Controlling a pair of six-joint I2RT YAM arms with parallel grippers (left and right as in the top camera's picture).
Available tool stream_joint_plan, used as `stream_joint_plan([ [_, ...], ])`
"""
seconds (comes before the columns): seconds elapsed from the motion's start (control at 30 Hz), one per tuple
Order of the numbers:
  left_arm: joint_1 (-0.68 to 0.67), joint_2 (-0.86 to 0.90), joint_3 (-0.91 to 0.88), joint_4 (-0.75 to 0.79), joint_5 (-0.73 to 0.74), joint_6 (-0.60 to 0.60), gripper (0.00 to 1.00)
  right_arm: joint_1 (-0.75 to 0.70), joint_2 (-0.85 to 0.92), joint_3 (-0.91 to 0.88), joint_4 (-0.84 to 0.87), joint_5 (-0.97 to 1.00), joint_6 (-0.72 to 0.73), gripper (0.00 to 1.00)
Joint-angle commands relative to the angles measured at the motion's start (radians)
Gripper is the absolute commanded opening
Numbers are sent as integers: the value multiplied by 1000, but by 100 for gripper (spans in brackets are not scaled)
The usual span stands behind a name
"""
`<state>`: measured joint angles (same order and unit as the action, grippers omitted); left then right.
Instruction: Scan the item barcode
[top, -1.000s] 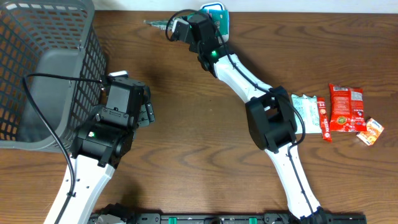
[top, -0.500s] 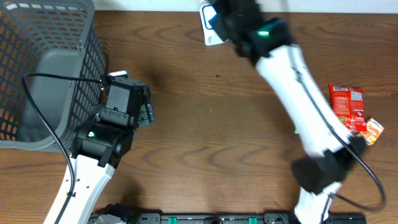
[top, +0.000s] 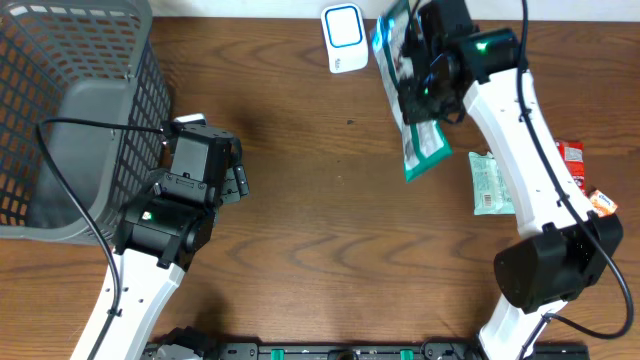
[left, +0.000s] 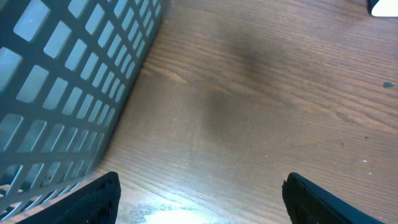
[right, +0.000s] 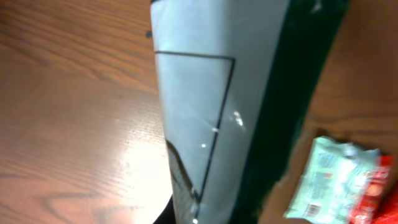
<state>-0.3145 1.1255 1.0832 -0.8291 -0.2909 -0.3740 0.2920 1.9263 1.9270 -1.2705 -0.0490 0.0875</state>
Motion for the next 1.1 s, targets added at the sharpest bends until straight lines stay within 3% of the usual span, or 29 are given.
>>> stream_joint_plan([
  [0.0,4,-2,19,-1,-10,-5,85,-5,12,-115,45,-42,77,1],
  [0.27,4,-2,19,-1,-10,-5,85,-27,12,-367,239,-31,94,1],
  [0.6,4,-2,19,-1,-10,-5,84,-119,12,-480,295,134,170,2],
  [0.8,4,-2,19,-1,-10,-5,85,-174,12,-512,296,134,169,24],
  [0.83,4,-2,19,-1,-10,-5,85,-182,12,-515,296,134,169,36],
  [0.9,4,-2,19,-1,-10,-5,85,-203,12,-517,295,134,166,77],
  [1.0,4,-2,19,-1,-10,-5,85,-217,11,-512,307,134,132,99],
  [1.07,4,-2,19,-1,-10,-5,85,-220,11,-499,303,134,108,99],
])
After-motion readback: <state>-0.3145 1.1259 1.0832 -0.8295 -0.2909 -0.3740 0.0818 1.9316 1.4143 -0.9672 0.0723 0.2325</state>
